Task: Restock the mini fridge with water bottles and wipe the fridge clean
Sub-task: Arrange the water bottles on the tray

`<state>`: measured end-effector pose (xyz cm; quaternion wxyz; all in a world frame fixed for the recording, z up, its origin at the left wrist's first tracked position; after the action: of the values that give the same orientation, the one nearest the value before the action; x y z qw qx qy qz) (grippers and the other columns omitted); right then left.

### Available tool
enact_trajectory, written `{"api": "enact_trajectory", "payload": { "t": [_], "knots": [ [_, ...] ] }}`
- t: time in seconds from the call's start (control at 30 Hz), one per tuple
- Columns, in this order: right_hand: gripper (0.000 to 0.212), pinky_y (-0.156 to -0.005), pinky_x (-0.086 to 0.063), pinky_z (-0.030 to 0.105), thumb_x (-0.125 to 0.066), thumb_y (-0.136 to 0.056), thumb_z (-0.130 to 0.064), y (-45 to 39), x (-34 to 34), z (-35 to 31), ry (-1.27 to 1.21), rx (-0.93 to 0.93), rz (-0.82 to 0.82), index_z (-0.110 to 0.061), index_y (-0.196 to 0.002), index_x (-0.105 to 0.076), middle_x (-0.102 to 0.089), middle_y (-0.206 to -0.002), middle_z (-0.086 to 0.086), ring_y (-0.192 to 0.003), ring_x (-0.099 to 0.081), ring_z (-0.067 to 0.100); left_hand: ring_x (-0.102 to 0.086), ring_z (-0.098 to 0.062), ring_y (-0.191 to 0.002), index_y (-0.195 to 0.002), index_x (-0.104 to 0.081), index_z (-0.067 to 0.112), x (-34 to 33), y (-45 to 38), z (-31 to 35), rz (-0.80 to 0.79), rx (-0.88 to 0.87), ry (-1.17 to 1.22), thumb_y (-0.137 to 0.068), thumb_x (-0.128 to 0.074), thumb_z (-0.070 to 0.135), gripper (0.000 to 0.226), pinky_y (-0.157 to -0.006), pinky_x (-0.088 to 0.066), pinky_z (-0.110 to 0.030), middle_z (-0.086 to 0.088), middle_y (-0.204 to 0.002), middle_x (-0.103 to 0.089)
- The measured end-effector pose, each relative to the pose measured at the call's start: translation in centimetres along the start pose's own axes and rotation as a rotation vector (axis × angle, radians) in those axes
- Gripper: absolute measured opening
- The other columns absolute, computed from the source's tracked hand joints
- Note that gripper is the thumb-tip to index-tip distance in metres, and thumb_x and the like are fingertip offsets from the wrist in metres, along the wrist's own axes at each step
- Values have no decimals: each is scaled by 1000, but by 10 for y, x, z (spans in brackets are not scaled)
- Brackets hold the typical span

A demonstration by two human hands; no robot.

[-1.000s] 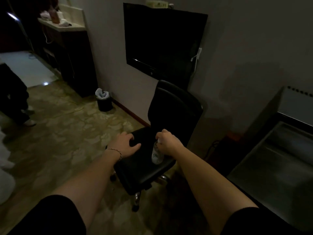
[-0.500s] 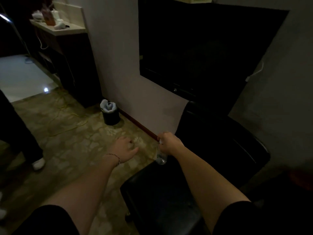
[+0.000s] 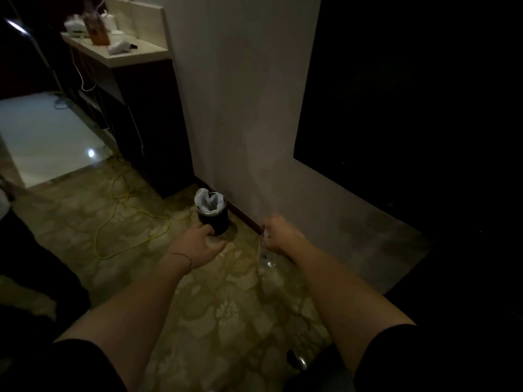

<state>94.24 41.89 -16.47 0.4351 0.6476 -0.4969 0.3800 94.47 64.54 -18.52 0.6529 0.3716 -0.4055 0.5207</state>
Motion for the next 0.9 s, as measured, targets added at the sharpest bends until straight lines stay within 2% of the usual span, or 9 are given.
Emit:
{"api": "enact_trajectory", "payload": {
  "t": [0.07, 0.17, 0.3, 0.4, 0.53, 0.6, 0.73, 0.9],
  "knots": [
    [25, -87, -52, 43, -48, -95, -17, -54, 0, -17, -1, 5, 3, -10, -113, -63, -50, -120, 14, -105, -58, 37, -56, -19, -102, -109, -63, 23, 15, -48, -31, 13, 16, 10, -85, -62, 59, 44, -80, -43, -30, 4, -105, -54],
    [28, -90, -50, 43, -48, -97, -19, -130, -2, -40, -8, 10, -16, -11, -120, -61, -48, -123, 13, -107, -56, 37, -55, -19, -104, -108, -63, 27, 28, -115, -76, -26, 46, 12, -84, -61, 61, 41, -83, -45, -32, 8, -103, -48],
    [29, -83, -46, 37, -47, -98, -20, -237, -10, -59, -6, 15, -46, -13, -124, -59, -48, -123, 9, -105, -57, 34, -56, -19, -104, -113, -61, 28, 32, -207, -130, -63, 62, -19, -84, -55, 68, 50, -79, -44, -32, 9, -108, -49],
    [30, -83, -45, 38, -47, -98, -21, -328, -19, -65, -5, 32, -77, -14, -125, -58, -48, -124, 8, -104, -57, 32, -55, -17, -104, -116, -61, 27, 24, -283, -170, -75, 69, -70, -83, -53, 71, 55, -79, -46, -31, 5, -117, -55],
    [26, -80, -48, 38, -51, -98, -23, -457, -41, -67, -3, 41, -138, -16, -122, -57, -47, -123, 5, -98, -55, 25, -54, -17, -110, -121, -60, 26, 8, -390, -222, -109, 168, -24, -83, -55, 70, 58, -90, -51, -34, 2, -124, -57],
    [26, -79, -48, 36, -52, -98, -24, -521, -55, -67, 0, 43, -161, -18, -123, -57, -47, -124, 4, -96, -54, 23, -53, -17, -109, -120, -60, 23, -2, -442, -246, -106, 155, -20, -84, -55, 68, 58, -89, -50, -33, 1, -122, -57],
    [31, -88, -53, 39, -56, -96, -24, -627, -87, -67, -20, 14, -185, -18, -126, -55, -45, -124, 3, -100, -56, 23, -51, -18, -112, -122, -59, 25, -30, -526, -294, -114, 167, -12, -83, -50, 72, 62, -90, -51, -36, 1, -125, -54],
    [26, -87, -56, 41, -57, -96, -25, -738, -165, -56, -28, 18, -222, -20, -121, -57, -46, -124, 1, -94, -57, 20, -48, -17, -112, -126, -56, 28, -97, -626, -357, -162, 177, -44, -83, -49, 73, 63, -87, -51, -35, 2, -126, -52]
  ]
}}
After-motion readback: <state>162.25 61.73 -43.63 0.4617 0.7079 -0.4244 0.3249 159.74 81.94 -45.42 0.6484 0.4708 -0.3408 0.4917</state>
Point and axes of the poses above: each hand's wrist, its own y-axis away from the middle knuckle, its own x-axis out of the back of the hand, z = x × y, the point moved 3 cm from there along -y, towards the middle knuckle
